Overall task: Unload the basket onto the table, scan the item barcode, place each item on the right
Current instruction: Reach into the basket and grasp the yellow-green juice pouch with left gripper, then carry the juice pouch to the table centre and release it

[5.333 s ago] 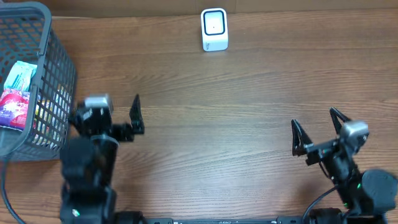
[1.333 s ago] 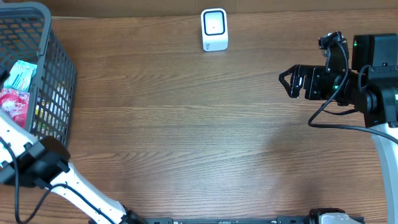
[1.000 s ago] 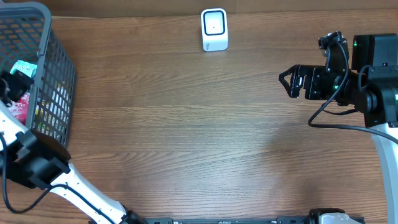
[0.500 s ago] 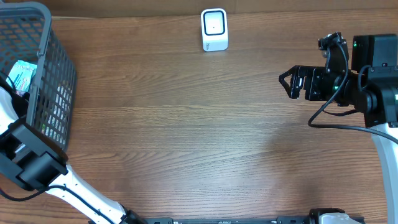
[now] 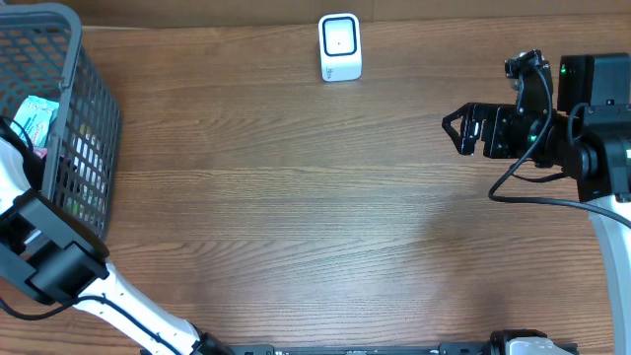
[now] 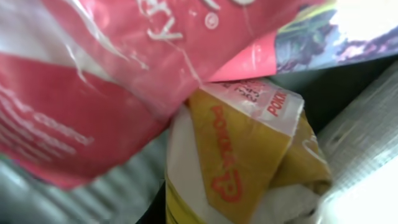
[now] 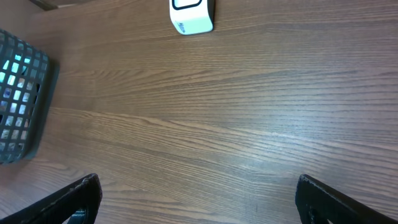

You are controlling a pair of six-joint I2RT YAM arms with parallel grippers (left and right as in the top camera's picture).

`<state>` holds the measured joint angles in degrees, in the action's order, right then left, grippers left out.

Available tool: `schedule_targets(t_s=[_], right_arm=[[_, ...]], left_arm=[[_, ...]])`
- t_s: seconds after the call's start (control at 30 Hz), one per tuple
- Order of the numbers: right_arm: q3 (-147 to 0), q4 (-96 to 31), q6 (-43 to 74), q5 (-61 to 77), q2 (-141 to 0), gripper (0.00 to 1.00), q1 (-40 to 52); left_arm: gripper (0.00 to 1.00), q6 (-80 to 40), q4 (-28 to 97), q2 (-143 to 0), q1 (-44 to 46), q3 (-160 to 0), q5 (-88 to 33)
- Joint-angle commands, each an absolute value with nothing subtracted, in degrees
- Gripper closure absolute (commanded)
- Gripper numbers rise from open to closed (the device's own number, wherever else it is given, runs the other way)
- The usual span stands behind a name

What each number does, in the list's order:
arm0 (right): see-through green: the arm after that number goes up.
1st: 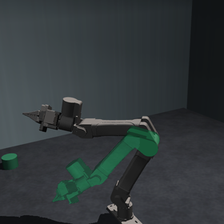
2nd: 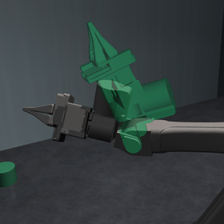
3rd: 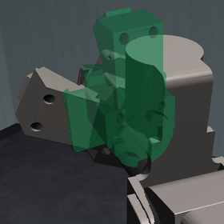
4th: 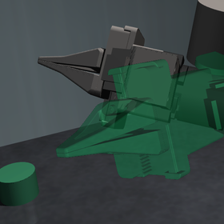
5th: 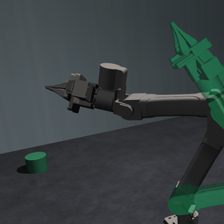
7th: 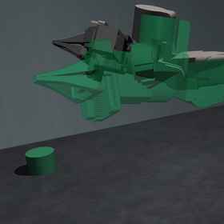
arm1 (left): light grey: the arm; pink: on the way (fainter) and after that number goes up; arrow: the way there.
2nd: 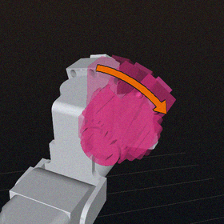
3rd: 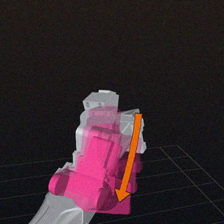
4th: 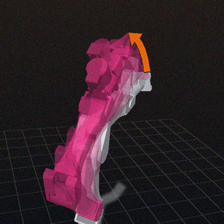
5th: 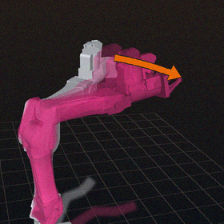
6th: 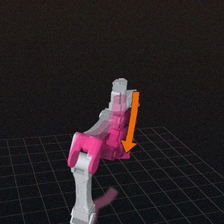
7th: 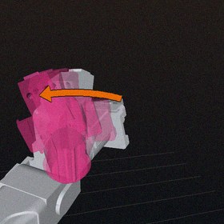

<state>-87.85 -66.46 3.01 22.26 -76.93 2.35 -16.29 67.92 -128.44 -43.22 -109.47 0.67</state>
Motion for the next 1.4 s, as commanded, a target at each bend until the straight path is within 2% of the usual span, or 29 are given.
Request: schedule_targets(t_s=[0.0, 0.3, 0.4, 0.5, 0.67, 0.93, 1.13, 1.37], right_arm=[[-89.21, -66.08, 3.01, 22.59, -76.64, 0.0, 2.61], [-89.21, -66.13, 3.01, 22.61, -76.64, 0.0, 2.61], [-89.21, -66.11, 3.01, 22.61, -76.64, 0.0, 2.61], [-89.21, -66.11, 3.01, 22.59, -76.64, 0.0, 2.61], [-89.21, -66.02, 3.01, 22.59, -76.64, 0.0, 2.61], [-89.21, -65.87, 3.03, 22.61, -76.64, 0.0, 2.61], [-89.21, -65.63, 3.01, 22.59, -76.64, 0.0, 2.61], [-89.21, -66.17, 3.01, 22.61, -76.64, 0.0, 2.61]], left_arm=[[0.96, -16.78, 74.17, -130.06, -43.09, -120.18, -1.54], [0.96, -16.93, 94.15, -129.34, -43.07, -159.59, -3.42], [0.96, -16.32, 96.82, -128.05, -42.76, -170.06, -6.33], [0.96, -15.73, 96.79, -123.79, -41.36, -173.51, -11.16], [0.96, -15.16, 96.82, -117.03, -32.73, -173.05, -14.72], [0.96, -13.52, 96.79, -116.92, -3.44, -164.57, -14.39], [0.96, -22.35, 95.79, -123.9, 12.01, -151.57, -8.16], [0.96, -34.52, 91.7, -134.06, 21.93, -143.22, -9.91]])
